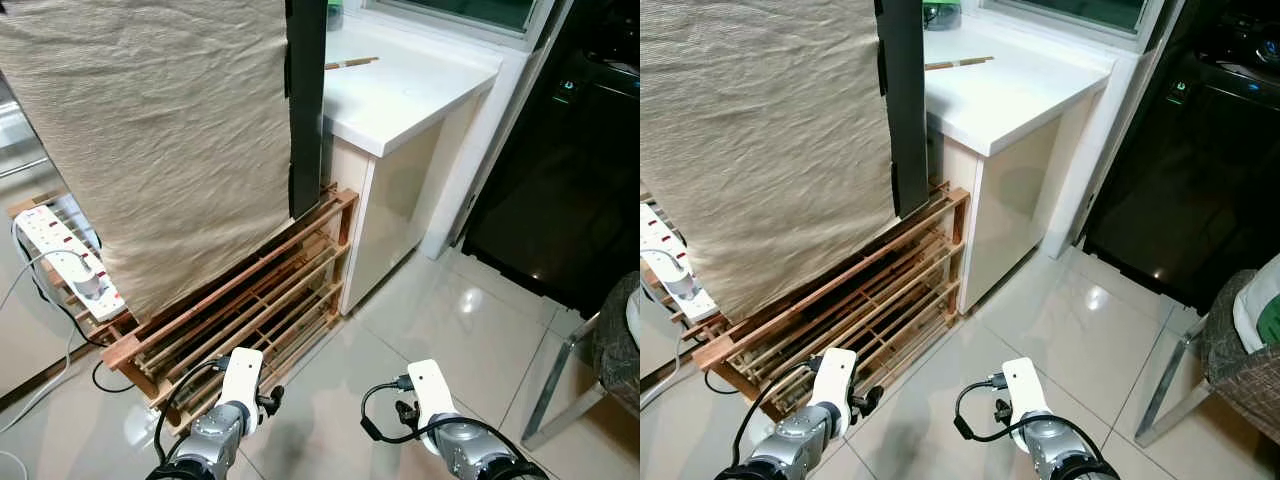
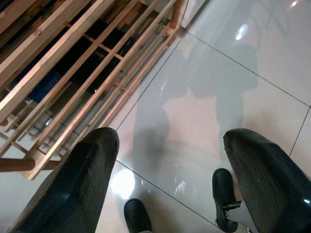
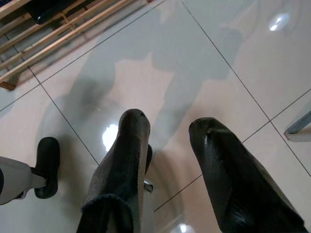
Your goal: Clothes washing
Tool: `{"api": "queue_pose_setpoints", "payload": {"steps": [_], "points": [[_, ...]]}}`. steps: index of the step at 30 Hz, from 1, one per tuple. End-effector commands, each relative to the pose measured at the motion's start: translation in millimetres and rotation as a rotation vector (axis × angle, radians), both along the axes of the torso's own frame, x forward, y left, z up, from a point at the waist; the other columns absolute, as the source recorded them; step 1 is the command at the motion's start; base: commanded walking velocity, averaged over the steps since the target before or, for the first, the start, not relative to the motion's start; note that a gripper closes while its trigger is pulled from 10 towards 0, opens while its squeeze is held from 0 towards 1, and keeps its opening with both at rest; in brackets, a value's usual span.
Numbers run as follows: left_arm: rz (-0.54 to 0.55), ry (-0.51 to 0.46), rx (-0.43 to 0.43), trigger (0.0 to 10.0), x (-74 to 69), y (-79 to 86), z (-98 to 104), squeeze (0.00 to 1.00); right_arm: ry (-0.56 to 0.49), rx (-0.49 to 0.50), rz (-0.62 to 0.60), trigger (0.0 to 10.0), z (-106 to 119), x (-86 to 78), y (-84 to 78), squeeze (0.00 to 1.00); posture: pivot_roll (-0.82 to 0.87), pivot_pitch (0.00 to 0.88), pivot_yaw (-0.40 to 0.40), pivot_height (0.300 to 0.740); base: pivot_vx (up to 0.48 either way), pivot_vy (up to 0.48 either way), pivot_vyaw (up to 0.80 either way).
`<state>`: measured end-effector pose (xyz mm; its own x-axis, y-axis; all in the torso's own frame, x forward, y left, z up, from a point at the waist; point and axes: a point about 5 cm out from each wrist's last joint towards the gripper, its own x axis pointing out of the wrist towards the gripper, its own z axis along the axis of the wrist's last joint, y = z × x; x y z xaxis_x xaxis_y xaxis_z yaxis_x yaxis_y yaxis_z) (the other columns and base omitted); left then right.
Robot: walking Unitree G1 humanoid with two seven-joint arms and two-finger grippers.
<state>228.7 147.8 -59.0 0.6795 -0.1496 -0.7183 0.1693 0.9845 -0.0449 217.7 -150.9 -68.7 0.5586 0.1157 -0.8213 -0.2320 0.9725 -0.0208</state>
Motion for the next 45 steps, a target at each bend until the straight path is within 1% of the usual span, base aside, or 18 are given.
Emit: {"api": "queue_pose_setpoints", "payload": {"steps": [1,18,21,22,23,25,26,27,31,32,45], "points": [[-0.011,-0.003,-0.020,10.0,-0.1,-2.1,0.1,1.00,0.005,0.016,-0.004,10.0,-1.1,-2.0,-1.7,1.00,-0.02,0.000,-0.039,0.740,0.000,0.000,0.00],[0.000,-0.006,-0.052,10.0,0.9,-2.5,0.9,1.00,0.011,0.057,-0.032,10.0,-1.3,-2.0,0.4,1.00,-0.01,0.000,-0.038,0.740,0.000,0.000,0.00],[0.013,0.009,-0.022,10.0,0.7,0.1,-0.1,1.00,0.019,0.008,-0.064,10.0,-0.2,1.3,-0.5,1.00,-0.01,0.000,-0.037,0.740,0.000,0.000,0.00],[0.025,0.018,-0.017,10.0,0.2,1.2,-0.7,1.00,0.027,0.013,-0.092,10.0,0.0,2.1,-0.6,0.58,-0.01,0.000,-0.037,0.740,0.000,0.000,0.00],[0.036,0.032,-0.013,10.0,-0.5,2.4,-1.6,1.00,0.048,0.036,-0.112,10.0,-0.1,2.1,-0.1,0.00,-0.01,0.000,-0.037,0.740,0.000,0.000,0.00],[0.043,0.042,-0.012,10.0,-1.1,3.1,-2.2,1.00,0.063,0.055,-0.123,10.0,-0.3,1.8,0.2,0.00,-0.01,0.000,-0.037,0.740,0.000,0.000,0.00],[0.047,0.046,-0.014,10.0,-1.6,3.8,-2.6,0.08,0.052,0.065,-0.132,10.0,0.1,2.5,0.0,0.00,-0.02,0.000,-0.037,0.740,0.000,0.000,0.00],[0.043,0.051,-0.006,10.0,-2.2,4.6,-3.1,0.00,0.041,0.069,-0.138,10.0,-0.1,1.9,-1.4,0.00,-0.02,0.000,-0.037,0.740,0.000,0.000,0.00],[0.033,0.050,0.001,10.0,-2.5,4.1,-3.2,0.00,0.015,0.080,-0.133,10.0,-1.1,-1.0,-5.2,0.00,-0.02,0.000,-0.038,0.740,0.000,0.000,0.00],[0.031,0.049,0.000,10.0,-2.4,3.7,-3.2,0.00,0.027,0.064,-0.133,10.0,-2.4,-3.0,-7.0,0.00,-0.01,0.000,-0.039,0.740,0.000,0.000,0.00],[0.031,0.049,0.000,10.0,-2.4,3.7,-3.2,0.00,0.027,0.064,-0.133,10.0,-2.4,-3.0,-7.0,0.00,-0.01,0.000,-0.039,0.740,0.000,0.000,0.00]]}}
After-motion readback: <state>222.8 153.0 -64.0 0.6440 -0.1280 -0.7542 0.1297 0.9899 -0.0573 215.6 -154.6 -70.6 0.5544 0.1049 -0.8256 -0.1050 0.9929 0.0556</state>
